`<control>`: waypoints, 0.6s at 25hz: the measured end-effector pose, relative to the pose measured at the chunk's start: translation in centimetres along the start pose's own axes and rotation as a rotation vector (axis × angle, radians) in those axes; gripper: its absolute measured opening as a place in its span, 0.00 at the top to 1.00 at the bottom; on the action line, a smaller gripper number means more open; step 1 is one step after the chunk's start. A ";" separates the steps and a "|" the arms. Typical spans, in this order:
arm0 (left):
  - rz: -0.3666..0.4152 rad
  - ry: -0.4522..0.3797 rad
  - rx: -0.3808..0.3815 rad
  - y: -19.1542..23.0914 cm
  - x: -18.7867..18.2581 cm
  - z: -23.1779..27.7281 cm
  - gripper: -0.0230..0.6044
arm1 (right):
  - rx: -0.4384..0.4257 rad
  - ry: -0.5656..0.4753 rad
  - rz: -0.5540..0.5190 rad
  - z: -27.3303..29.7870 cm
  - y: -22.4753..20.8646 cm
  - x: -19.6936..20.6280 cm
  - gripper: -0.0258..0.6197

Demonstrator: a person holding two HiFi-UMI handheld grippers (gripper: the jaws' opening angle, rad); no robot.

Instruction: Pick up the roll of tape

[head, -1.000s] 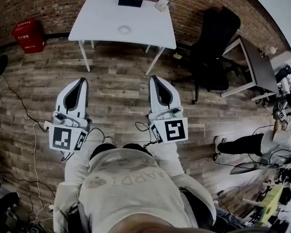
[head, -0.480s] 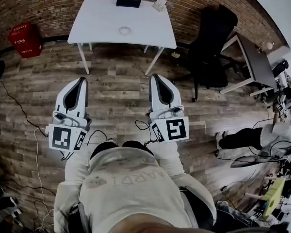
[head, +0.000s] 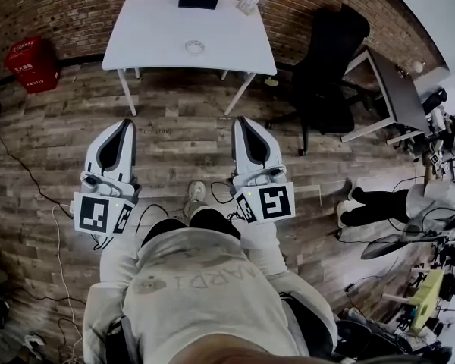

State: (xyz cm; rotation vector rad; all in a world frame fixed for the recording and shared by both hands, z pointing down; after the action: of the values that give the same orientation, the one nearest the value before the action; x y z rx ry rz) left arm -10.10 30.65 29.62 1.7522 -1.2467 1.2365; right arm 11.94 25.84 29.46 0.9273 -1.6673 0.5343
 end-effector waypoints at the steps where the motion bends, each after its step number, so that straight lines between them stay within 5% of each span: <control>1: -0.001 0.003 0.000 0.3 0.3 0.4 0.96 | 0.001 0.001 0.004 0.5 -0.2 0.3 0.94; 15: 0.023 0.004 -0.031 6.1 3.6 10.6 0.96 | -0.047 -0.007 0.030 12.0 -6.5 4.3 0.95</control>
State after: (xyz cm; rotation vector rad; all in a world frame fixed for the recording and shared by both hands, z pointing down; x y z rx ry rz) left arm -12.07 18.09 29.24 1.7178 -1.2800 1.2266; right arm 9.56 11.73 29.23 0.8722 -1.6957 0.5097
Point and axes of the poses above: the fingertips, and each gripper's own axes: z forward along the fingers, y to its left, x out of its underside, the point moved 3 cm from there along -z, backward along the fingers, and after that the axes turned 8 degrees about -y, right-handed, at the moved point
